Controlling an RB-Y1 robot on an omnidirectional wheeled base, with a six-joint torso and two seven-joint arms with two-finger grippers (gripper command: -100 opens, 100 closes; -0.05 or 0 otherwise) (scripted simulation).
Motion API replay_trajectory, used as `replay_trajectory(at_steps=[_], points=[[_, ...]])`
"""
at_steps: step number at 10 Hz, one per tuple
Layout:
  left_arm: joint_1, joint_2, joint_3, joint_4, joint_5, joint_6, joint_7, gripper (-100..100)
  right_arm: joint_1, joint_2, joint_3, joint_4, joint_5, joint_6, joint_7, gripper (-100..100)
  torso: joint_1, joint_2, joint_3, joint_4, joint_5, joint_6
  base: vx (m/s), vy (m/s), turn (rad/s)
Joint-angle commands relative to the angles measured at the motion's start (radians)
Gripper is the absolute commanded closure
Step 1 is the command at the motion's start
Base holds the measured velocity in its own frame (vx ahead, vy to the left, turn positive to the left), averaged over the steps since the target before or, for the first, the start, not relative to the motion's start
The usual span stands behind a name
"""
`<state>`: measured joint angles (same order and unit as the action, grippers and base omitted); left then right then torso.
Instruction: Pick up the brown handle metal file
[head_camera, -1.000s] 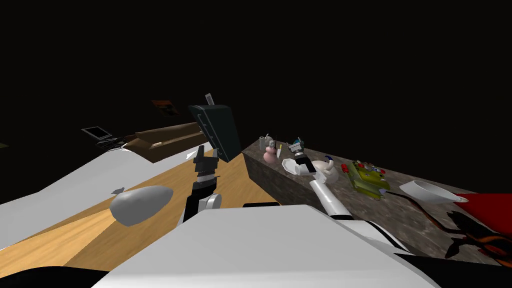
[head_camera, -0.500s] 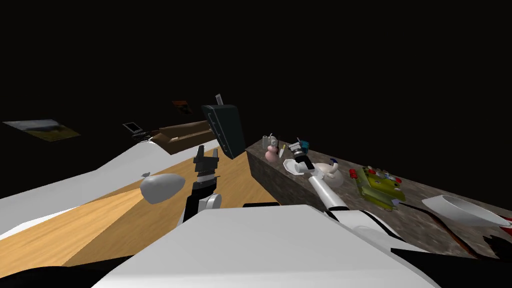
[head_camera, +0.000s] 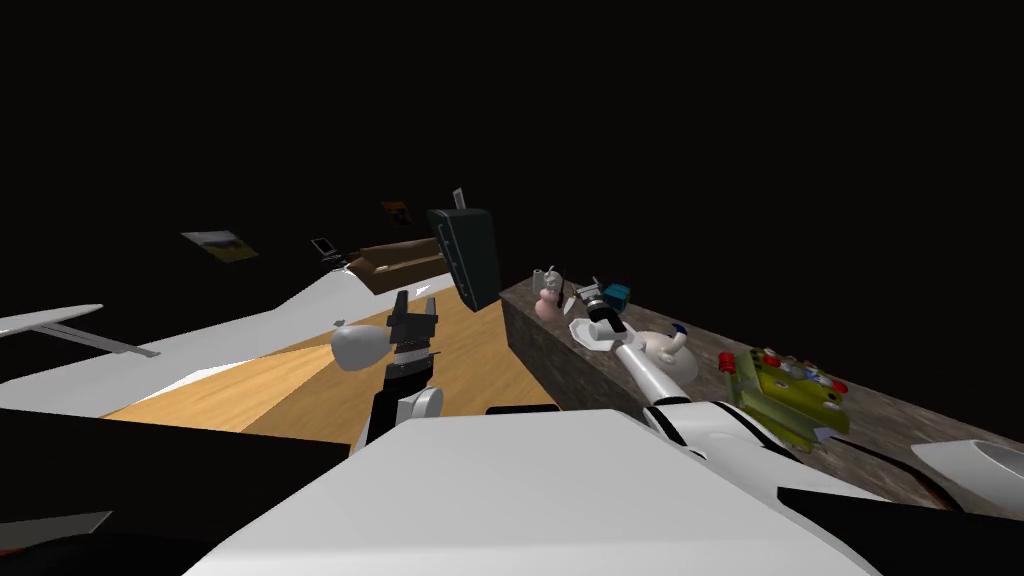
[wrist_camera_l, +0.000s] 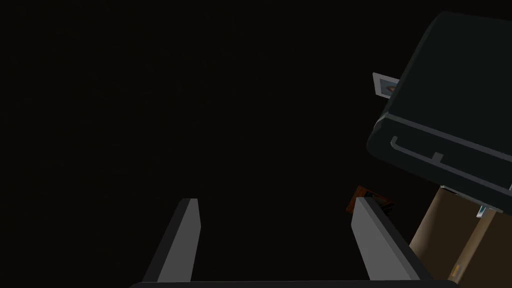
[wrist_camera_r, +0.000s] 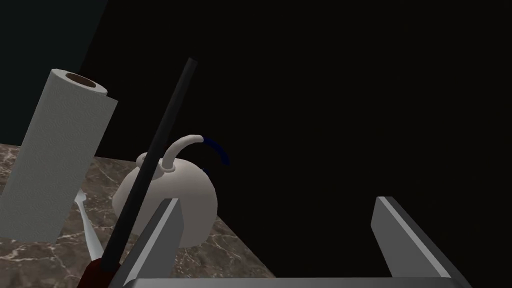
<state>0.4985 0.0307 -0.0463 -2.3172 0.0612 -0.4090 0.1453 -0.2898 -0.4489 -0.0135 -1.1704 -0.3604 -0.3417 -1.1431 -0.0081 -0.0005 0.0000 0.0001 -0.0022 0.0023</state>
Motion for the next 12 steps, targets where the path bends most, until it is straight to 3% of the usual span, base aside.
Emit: replay_trajectory(at_steps=[1, 3, 4, 5, 6, 7, 8, 9, 10, 11, 12], points=[[0.000, 0.000, 0.000, 0.000, 0.000, 0.000, 0.000, 0, -0.040, -0.014, 0.019, 0.050, -0.022, 0.010, -0.050, -100, 0.000, 0.000, 0.000, 0.000, 0.000, 0.000, -0.089, -0.077, 0.334], [0.000, 0.000, 0.000, 0.000, 0.000, 0.000, 0.000, 0, -0.040, -0.014, 0.019, 0.068, -0.022, 0.010, -0.074, -100, 0.000, -0.001, 0.000, 0.000, 0.000, 0.000, -0.041, -0.054, 0.075], [0.000, 0.000, 0.000, 0.000, 0.000, 0.000, 0.000, 0, -0.074, -0.026, 0.036, 0.109, -0.041, 0.020, -0.118, -100, 0.002, -0.003, -0.002, -0.001, 0.000, 0.000, -0.050, -0.052, 0.278], [0.000, 0.000, 0.000, 0.000, 0.000, 0.000, 0.000, 0, -0.074, -0.026, 0.036, 0.120, -0.041, 0.020, -0.125, -100, 0.002, -0.002, -0.001, -0.001, 0.000, -0.001, -0.053, -0.062, 0.228], [0.000, 0.000, 0.000, 0.000, 0.000, 0.000, 0.000, 0, -0.107, -0.036, 0.054, 0.159, -0.060, 0.031, -0.164, -100, 0.001, -0.002, -0.001, 0.000, 0.000, 0.000, -0.078, -0.060, 0.291], [0.000, 0.000, 0.000, 0.000, 0.000, 0.000, 0.000, 0, -0.107, -0.036, 0.054, 0.170, -0.060, 0.031, -0.173, -100, 0.001, -0.001, -0.001, 0.000, 0.000, -0.001, -0.080, -0.070, 0.158], [0.000, 0.000, 0.000, 0.000, 0.000, 0.000, 0.000, 0, -0.137, -0.046, 0.071, 0.218, -0.079, 0.042, -0.215, -100, 0.000, -0.001, 0.000, 0.000, 0.000, 0.000, -0.076, -0.098, 0.268], [0.000, 0.000, 0.000, 0.000, 0.000, 0.000, 0.000, 0, -0.137, -0.046, 0.071, 0.218, -0.079, 0.042, -0.218, -100, -0.001, -0.001, 0.000, 0.000, 0.000, -0.001, -0.063, -0.088, 0.167], [0.000, 0.000, 0.000, 0.000, 0.000, 0.000, 0.000, 0, -0.165, -0.055, 0.088, 0.261, -0.097, 0.053, -0.258, -100, -0.001, -0.001, -0.001, 0.000, 0.000, 0.000, -0.074, -0.090, 0.279], [0.000, 0.000, 0.000, 0.000, 0.000, 0.000, 0.000, 0, -0.165, -0.055, 0.088, 0.263, -0.097, 0.053, -0.260, -100, -0.001, -0.001, -0.001, 0.000, 0.000, -0.001, -0.062, -0.076, 0.145], [0.000, 0.000, 0.000, 0.000, 0.000, 0.000, 0.000, 0, -0.190, -0.065, 0.105, 0.306, -0.114, 0.064, -0.299, -100, -0.001, -0.002, -0.001, 0.000, 0.000, 0.001, -0.051, -0.083, 0.280]])
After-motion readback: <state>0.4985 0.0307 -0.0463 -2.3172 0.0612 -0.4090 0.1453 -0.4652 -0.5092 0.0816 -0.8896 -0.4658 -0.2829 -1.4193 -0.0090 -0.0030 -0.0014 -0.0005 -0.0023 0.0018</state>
